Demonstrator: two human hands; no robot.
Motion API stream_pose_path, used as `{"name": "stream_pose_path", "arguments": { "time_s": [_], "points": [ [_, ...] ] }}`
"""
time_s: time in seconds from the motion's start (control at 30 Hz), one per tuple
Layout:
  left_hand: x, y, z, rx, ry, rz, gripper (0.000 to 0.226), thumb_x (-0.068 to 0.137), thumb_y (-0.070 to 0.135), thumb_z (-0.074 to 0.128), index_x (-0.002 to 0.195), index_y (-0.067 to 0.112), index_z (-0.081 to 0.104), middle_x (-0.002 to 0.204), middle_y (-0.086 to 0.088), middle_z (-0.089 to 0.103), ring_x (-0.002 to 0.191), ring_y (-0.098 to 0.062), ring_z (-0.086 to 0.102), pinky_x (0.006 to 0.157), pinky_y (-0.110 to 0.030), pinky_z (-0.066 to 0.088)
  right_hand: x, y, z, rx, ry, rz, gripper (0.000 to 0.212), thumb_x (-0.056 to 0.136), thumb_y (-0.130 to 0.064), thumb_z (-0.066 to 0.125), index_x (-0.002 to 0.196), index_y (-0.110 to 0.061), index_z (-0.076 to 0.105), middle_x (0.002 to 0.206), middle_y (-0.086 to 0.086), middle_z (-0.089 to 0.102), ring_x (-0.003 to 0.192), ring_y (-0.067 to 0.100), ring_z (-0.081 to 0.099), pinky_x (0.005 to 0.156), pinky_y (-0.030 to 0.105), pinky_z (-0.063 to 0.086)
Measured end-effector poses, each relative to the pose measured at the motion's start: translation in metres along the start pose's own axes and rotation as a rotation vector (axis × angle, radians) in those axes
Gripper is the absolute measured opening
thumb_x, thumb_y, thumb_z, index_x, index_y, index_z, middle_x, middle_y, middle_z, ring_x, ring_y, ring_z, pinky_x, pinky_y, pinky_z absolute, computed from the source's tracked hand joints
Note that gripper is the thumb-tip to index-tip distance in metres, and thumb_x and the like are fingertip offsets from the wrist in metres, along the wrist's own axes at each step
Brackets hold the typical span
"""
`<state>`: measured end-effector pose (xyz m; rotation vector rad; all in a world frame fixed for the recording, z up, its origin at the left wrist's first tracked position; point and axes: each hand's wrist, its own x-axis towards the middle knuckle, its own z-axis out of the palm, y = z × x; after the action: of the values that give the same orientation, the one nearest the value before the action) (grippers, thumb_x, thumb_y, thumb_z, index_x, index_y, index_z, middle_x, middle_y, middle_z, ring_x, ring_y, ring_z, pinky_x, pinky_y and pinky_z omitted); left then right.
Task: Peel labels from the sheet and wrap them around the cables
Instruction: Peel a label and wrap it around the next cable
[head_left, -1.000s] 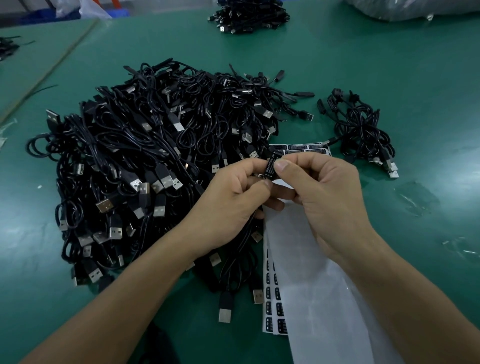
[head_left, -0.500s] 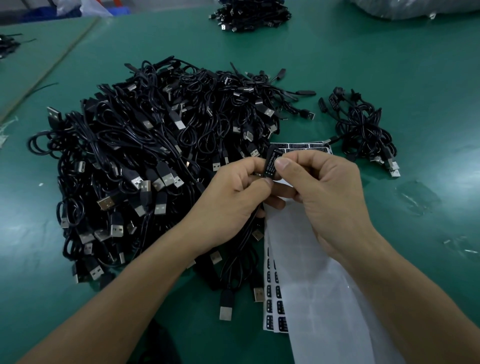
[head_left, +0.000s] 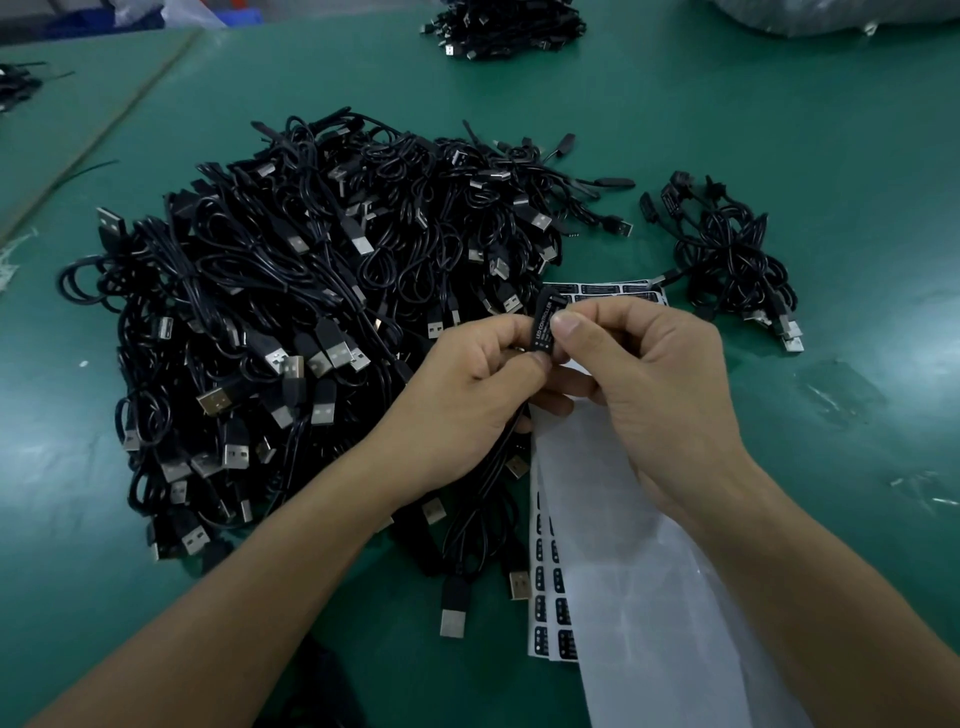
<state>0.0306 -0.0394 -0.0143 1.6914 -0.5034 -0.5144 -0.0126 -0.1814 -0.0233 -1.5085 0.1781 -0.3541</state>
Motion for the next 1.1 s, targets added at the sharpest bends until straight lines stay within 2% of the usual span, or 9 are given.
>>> {"name": "stream_pose_path", "arguments": {
  "time_s": [0.1,0.2,0.37,0.5,0.77,1.1],
  "points": [
    [0.0002,0.0006,0.0007,0.000,-0.002,0.000,0.020,0.104,0.004,0.043,0.104,0.006,0.063,0.085,0.007,0.078,0.075,-0.006,0.071,0.060,-0.017,0.050,0.0004,0.0002,-0.0002,0.012,0.006,0.001,0.014,0.093,-0.009,0.069,0.080,-0.013,0.075,0.072,0.007,0.069,0.065,0.011,0.067,0.063,0.028,0.060],
    [0.0002,0.0009,0.0010,-0.005,0.000,0.000,0.021,0.104,0.003,0.043,0.105,0.008,0.063,0.085,0.008,0.077,0.075,-0.006,0.071,0.060,-0.016,0.050,0.0001,0.0003,0.0002,0.027,0.014,0.013,0.014,0.093,-0.008,0.069,0.080,-0.012,0.075,0.071,0.005,0.068,0.065,0.011,0.067,0.064,0.029,0.060],
    [-0.0003,0.0010,0.0013,-0.009,-0.007,-0.004,0.022,0.103,0.003,0.043,0.105,0.009,0.063,0.084,0.009,0.077,0.075,-0.005,0.071,0.060,-0.016,0.049,-0.0009,-0.0004,0.0003,0.077,0.018,0.023,0.011,0.093,-0.004,0.068,0.083,-0.004,0.073,0.069,0.006,0.066,0.061,0.008,0.066,0.060,0.022,0.057],
    [0.0004,0.0007,0.0020,-0.003,-0.005,0.001,0.022,0.103,0.002,0.043,0.106,0.007,0.063,0.084,0.009,0.077,0.075,-0.005,0.070,0.060,-0.015,0.049,-0.0008,-0.0008,-0.0008,0.043,0.018,0.019,0.010,0.093,-0.006,0.069,0.084,-0.005,0.073,0.069,0.004,0.066,0.062,0.008,0.066,0.061,0.021,0.057],
    [0.0005,0.0010,0.0021,-0.002,-0.009,0.006,0.025,0.103,0.002,0.042,0.102,0.014,0.064,0.083,0.010,0.077,0.074,-0.004,0.070,0.060,-0.015,0.049,-0.0009,-0.0021,-0.0001,0.025,0.023,0.003,0.012,0.093,-0.006,0.069,0.082,-0.009,0.073,0.065,0.000,0.066,0.060,0.005,0.066,0.060,0.021,0.057],
    [0.0001,-0.0002,0.0013,-0.009,-0.014,0.015,0.020,0.104,0.002,0.043,0.107,0.006,0.063,0.082,0.009,0.077,0.073,-0.004,0.070,0.059,-0.016,0.049,-0.0013,-0.0027,-0.0001,0.022,-0.007,-0.018,0.015,0.094,-0.005,0.067,0.081,-0.010,0.072,0.065,0.001,0.063,0.059,0.003,0.062,0.057,0.017,0.055]
  ]
}}
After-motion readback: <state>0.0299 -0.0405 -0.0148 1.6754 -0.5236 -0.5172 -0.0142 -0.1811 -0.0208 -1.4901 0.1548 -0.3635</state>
